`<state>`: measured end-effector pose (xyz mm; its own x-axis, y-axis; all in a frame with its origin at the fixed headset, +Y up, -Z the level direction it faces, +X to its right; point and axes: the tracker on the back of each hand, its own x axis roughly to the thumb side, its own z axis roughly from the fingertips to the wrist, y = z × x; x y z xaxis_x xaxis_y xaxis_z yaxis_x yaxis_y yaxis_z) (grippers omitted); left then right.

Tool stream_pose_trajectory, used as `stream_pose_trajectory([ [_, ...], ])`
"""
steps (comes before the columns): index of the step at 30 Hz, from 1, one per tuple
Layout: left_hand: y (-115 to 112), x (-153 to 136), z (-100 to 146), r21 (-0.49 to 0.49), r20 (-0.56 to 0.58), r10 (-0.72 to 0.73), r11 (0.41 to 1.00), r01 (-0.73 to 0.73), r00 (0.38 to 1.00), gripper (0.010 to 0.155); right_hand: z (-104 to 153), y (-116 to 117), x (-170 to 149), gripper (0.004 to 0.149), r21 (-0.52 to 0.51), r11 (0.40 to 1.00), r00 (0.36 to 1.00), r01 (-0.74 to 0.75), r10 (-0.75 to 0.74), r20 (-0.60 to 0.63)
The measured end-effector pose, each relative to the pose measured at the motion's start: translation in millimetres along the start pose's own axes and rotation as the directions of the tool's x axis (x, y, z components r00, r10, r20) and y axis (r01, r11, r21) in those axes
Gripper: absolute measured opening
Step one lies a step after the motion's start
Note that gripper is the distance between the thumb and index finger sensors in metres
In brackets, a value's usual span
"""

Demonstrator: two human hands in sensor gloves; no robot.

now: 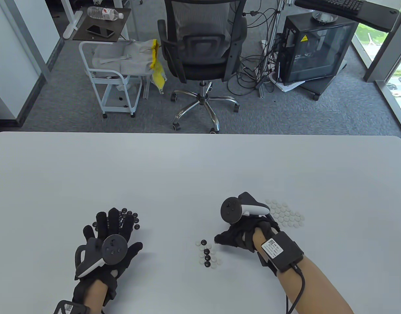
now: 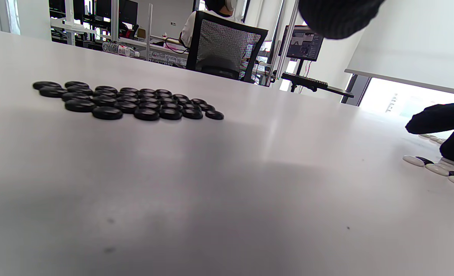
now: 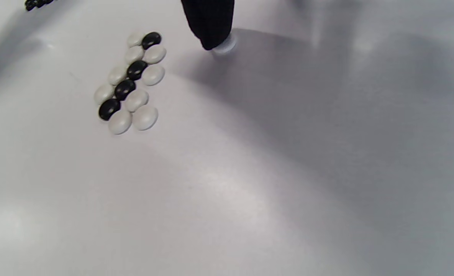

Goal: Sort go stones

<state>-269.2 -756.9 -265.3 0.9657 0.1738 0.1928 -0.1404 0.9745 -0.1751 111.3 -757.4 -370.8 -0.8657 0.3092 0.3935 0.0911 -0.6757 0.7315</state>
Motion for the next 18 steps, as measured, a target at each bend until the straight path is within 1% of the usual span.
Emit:
stream_pose_trajectory([
  [3, 0, 0, 0, 0.001, -0.002, -0.001, 1.000, 0.001, 1.000, 0.080, 5, -6, -18, 0.066, -0.042, 0.999, 0.997, -0.011, 0.007, -0.079],
  [10, 0, -1, 0, -0.004, -0.010, 0.002, 1.000, -0.002, 1.000, 0.080, 19, -12, -50, 0.067, -0.081, 0.997, 0.978, 0.011, -0.028, -0.207],
  [14, 0, -1, 0, -0.007, -0.011, 0.001, 1.000, -0.001, 1.000, 0.080, 26, -13, -69, 0.067, -0.115, 0.992, 0.967, 0.055, -0.082, -0.240],
  [18, 0, -1, 0, -0.009, -0.012, 0.002, 1.000, -0.002, 1.000, 0.080, 31, -13, -81, 0.067, -0.137, 0.987, 0.959, 0.079, -0.113, -0.258],
])
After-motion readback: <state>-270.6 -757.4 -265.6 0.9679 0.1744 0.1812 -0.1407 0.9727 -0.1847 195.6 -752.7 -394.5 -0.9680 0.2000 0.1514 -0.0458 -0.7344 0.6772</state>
